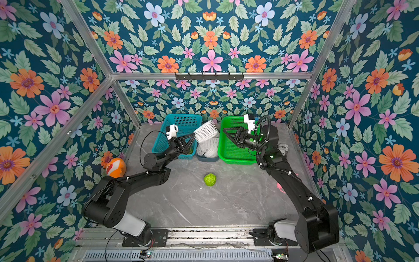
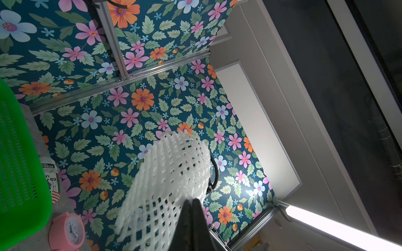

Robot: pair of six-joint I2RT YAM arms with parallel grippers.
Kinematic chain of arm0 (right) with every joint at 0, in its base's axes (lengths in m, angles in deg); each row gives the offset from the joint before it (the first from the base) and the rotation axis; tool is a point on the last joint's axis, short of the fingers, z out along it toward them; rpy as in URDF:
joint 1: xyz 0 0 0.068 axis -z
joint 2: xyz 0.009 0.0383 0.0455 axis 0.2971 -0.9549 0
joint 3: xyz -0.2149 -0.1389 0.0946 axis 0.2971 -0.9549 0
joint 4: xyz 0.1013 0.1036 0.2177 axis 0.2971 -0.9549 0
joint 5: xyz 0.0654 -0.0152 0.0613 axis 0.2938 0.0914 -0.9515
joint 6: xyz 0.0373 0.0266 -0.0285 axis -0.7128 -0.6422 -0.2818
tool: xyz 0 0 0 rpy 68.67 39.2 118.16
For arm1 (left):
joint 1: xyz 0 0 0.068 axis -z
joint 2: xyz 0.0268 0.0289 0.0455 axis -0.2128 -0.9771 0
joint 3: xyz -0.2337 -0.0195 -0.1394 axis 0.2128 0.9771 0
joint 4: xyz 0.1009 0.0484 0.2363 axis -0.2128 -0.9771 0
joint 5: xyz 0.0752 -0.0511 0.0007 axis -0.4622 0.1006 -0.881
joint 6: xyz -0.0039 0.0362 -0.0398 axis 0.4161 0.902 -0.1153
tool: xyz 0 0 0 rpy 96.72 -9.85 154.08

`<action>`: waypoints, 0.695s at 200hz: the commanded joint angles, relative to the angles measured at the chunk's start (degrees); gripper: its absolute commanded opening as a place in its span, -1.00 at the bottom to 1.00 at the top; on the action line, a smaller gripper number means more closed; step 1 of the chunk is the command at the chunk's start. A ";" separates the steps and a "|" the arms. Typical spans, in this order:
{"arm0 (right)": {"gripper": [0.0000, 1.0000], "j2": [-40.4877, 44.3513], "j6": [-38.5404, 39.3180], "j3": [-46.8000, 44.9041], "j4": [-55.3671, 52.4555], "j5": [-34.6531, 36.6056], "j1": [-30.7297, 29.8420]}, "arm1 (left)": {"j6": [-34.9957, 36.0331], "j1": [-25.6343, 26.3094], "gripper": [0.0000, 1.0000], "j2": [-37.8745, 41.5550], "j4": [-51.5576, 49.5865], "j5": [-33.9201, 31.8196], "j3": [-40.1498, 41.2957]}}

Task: Sleeve custard apples in foam nets
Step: Open the foam net.

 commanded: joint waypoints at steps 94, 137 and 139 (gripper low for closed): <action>0.32 -23.84 -29.84 2.42 56.61 9.03 -12.75 | 2.58 -0.05 -1.00 5.34 6.99 -6.87 -1.30; 0.48 -24.86 -34.26 4.98 56.74 10.10 -14.56 | 3.73 -0.14 -1.00 5.70 7.00 -7.10 -1.57; 0.48 -24.82 -34.42 5.14 56.74 10.09 -14.66 | 3.73 -0.14 -1.00 5.63 7.00 -7.12 -1.57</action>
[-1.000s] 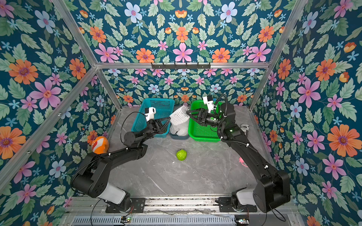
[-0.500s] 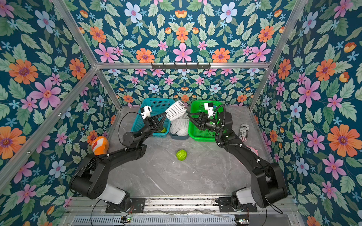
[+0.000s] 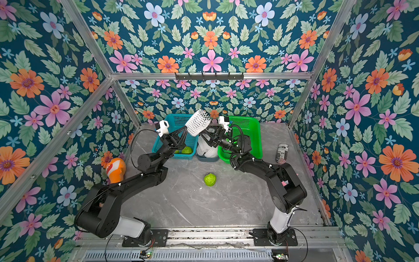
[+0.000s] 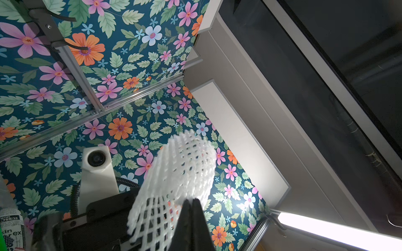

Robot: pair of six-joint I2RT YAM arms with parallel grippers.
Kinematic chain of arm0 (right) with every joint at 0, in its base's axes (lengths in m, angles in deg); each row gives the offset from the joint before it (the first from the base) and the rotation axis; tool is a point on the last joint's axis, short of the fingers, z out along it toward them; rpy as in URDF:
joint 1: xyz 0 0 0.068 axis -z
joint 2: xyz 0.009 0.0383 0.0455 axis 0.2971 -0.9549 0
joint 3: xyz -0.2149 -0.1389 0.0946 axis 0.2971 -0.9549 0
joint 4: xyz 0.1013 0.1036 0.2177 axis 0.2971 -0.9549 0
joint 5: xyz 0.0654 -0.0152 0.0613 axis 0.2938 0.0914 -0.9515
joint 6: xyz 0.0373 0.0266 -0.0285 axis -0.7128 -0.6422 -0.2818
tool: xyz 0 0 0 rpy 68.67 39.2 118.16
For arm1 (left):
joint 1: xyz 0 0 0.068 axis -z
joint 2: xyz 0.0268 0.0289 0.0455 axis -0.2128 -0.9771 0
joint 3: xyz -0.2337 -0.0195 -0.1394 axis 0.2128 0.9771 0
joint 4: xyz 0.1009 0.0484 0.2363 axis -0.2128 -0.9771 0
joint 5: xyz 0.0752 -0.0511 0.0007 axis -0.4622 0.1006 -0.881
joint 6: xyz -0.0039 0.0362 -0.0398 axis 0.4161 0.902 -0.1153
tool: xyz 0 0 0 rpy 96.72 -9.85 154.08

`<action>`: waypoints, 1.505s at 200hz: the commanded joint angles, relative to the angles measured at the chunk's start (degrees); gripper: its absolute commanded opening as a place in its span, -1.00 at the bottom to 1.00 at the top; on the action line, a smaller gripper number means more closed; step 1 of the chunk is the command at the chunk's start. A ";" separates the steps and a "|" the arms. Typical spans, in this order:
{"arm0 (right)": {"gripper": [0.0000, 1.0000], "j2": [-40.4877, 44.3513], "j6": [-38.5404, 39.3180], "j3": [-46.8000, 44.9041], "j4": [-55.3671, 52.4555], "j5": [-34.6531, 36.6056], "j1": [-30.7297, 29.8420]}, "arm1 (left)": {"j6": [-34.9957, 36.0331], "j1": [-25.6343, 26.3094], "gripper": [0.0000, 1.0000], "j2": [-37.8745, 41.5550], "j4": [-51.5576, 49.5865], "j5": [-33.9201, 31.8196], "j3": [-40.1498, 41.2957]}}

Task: Sleeve custard apples in foam nets
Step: Open the foam net.

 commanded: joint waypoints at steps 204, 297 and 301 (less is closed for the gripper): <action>-1.00 1.55 -8.66 5.13 5.63 -0.53 -0.59 | 1.78 -0.23 -1.00 -0.27 6.93 4.22 0.42; -1.00 1.13 -8.39 4.93 5.69 -1.86 -0.50 | 1.49 -0.22 -0.05 -1.16 6.93 5.73 -0.19; -1.00 1.14 -8.44 4.95 5.69 -1.88 -0.55 | 1.58 -0.23 0.01 -1.02 6.93 5.72 -0.24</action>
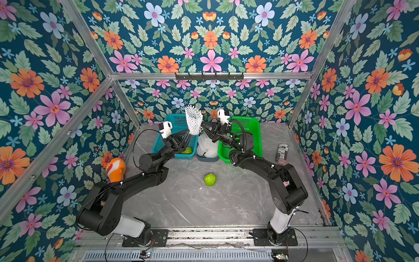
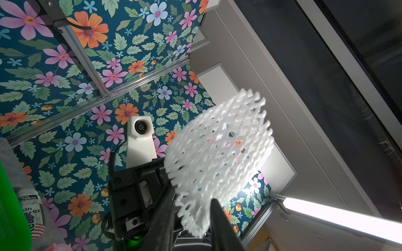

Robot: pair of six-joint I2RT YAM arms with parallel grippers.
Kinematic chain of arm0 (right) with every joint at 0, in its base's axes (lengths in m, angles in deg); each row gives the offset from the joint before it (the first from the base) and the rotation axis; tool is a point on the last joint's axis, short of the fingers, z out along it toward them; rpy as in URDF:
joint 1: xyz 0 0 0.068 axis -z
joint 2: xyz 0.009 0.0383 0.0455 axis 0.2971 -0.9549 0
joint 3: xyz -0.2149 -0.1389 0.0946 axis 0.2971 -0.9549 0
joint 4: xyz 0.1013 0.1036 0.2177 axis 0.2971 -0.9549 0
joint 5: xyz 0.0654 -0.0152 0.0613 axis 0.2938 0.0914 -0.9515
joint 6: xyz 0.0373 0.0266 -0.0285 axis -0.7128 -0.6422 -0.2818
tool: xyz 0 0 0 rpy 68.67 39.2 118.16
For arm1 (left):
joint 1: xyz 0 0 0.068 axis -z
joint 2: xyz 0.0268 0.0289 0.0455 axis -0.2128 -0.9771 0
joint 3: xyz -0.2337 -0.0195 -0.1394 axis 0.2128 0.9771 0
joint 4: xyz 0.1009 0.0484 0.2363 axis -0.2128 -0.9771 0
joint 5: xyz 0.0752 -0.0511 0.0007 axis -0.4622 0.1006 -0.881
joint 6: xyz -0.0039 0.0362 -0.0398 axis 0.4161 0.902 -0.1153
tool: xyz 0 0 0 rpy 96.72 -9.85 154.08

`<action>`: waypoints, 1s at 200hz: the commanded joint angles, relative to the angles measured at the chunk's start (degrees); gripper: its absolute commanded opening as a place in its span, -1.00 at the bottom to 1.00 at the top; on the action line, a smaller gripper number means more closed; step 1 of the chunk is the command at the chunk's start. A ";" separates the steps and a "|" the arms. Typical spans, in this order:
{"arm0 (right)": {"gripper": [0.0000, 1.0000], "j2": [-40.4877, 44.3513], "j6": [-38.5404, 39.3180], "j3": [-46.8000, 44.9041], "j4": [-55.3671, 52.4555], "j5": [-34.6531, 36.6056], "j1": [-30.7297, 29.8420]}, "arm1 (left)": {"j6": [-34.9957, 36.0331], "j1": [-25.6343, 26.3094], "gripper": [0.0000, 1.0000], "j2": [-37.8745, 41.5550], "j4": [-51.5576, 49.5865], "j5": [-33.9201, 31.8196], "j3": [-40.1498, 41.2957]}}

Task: Sleeve custard apples in foam nets
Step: Open the foam net.

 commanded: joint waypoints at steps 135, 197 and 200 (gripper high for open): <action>-1.00 -0.16 -1.23 -2.03 3.50 -2.59 0.79 | 1.27 -0.14 -1.00 0.37 6.95 3.32 0.09; -1.00 0.11 -0.34 -5.84 3.46 -6.70 3.70 | 2.66 -0.19 -1.00 -0.61 6.96 8.30 2.73; -1.00 0.01 -0.36 -5.99 3.42 -7.08 3.72 | 2.69 -0.21 -1.00 -0.72 6.89 8.50 2.94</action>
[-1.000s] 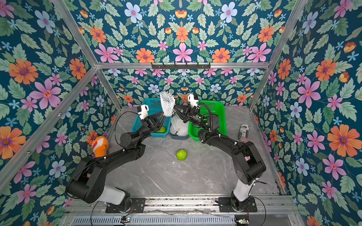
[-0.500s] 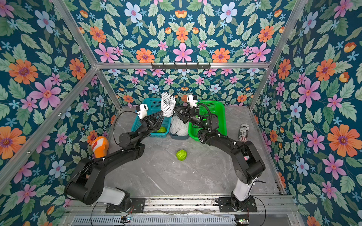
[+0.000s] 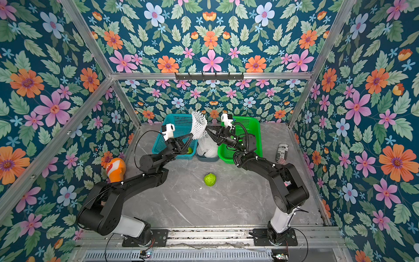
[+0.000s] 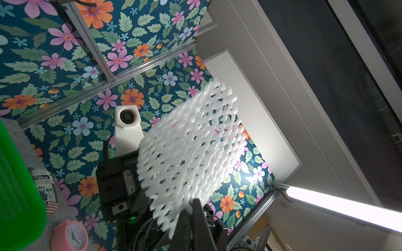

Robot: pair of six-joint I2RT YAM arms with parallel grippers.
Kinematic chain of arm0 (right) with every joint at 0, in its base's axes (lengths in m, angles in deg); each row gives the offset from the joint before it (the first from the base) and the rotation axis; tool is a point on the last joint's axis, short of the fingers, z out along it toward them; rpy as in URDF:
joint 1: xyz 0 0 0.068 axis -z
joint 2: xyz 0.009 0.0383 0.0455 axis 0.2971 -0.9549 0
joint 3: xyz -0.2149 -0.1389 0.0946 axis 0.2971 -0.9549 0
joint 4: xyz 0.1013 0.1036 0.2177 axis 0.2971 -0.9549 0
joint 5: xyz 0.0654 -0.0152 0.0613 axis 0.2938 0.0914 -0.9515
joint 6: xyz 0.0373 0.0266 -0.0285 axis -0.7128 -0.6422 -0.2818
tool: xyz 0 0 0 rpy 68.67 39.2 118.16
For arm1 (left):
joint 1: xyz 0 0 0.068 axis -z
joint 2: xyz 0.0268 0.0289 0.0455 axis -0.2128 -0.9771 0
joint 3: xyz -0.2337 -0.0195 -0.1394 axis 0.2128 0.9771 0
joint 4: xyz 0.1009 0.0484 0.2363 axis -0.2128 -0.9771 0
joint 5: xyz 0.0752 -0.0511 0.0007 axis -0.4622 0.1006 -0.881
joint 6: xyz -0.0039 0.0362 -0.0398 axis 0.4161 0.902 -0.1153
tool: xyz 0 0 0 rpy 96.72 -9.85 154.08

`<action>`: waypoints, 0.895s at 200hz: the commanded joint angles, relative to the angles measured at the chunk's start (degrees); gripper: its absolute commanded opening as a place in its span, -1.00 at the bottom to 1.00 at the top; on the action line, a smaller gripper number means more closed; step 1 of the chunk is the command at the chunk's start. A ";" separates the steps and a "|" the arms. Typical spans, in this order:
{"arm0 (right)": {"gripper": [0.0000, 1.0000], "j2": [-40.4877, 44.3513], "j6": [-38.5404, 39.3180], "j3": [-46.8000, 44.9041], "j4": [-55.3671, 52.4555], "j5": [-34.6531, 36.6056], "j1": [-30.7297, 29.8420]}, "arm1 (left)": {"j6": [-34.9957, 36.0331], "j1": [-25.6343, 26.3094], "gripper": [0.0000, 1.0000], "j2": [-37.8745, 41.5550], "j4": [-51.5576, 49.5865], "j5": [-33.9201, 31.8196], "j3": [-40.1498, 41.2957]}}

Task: Sleeve custard apples in foam nets
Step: Open the foam net, then put on the foam net on the custard apple.

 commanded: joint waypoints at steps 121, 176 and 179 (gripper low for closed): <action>-1.00 1.34 1.58 -10.12 2.01 -9.85 3.92 | 5.29 -0.10 -1.00 -2.26 6.79 6.74 7.62; -1.00 1.82 4.27 -12.95 -0.29 -11.52 4.66 | 7.19 -0.09 -1.00 -3.01 6.80 8.11 10.80; -1.00 2.05 4.58 -13.04 -0.71 -11.56 4.58 | 7.36 -0.10 -1.00 -3.12 6.80 8.21 10.85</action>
